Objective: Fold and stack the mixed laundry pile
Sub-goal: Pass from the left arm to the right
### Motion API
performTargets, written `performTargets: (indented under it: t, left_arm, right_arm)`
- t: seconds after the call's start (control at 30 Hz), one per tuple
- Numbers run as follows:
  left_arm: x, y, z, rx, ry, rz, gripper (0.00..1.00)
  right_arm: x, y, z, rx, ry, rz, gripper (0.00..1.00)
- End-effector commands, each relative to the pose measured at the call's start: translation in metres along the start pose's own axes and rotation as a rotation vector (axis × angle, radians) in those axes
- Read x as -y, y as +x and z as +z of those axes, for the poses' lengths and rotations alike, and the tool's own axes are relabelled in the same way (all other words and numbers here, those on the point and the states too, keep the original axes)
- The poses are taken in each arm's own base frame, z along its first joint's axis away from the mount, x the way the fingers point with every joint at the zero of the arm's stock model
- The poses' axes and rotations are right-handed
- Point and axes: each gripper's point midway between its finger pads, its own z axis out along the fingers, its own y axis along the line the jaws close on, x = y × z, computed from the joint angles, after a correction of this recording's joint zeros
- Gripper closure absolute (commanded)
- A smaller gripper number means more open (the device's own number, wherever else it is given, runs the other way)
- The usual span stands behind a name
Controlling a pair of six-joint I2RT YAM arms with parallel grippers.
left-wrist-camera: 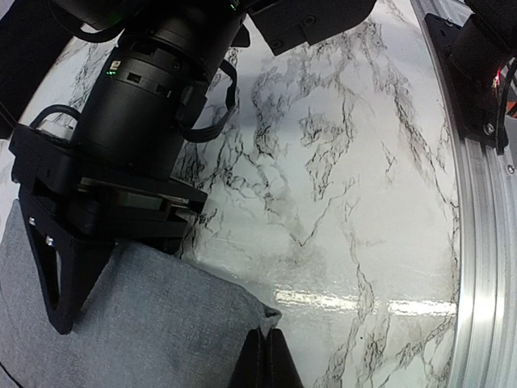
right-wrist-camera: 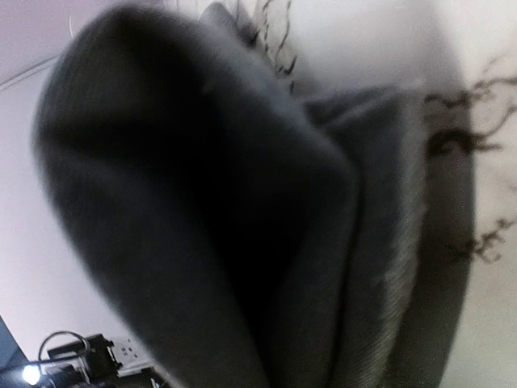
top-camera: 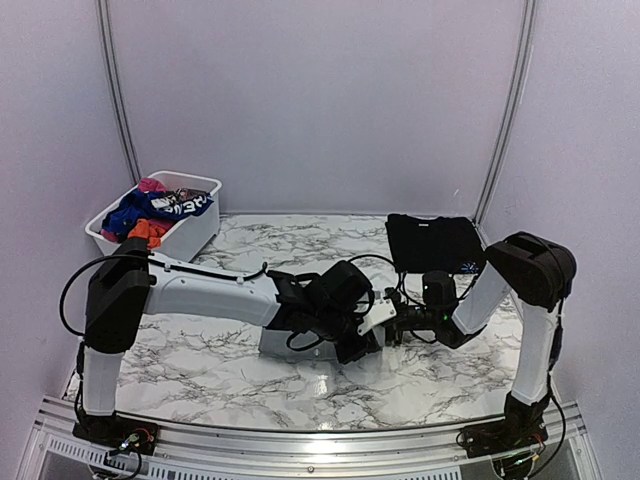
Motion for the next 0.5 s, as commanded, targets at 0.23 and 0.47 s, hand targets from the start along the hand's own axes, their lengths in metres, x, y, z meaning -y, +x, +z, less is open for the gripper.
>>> performTargets:
  t: [0.23, 0.47]
  left_arm:
    - [-0.013, -0.022, -0.038, 0.068, -0.083, -0.046, 0.58]
    - [-0.037, -0.01, -0.086, 0.092, -0.193, -0.195, 0.01]
  right_arm:
    - [0.007, 0.006, 0.0, -0.023, 0.056, -0.038, 1.0]
    - [0.003, 0.005, -0.034, -0.039, 0.268, -0.187, 1.0]
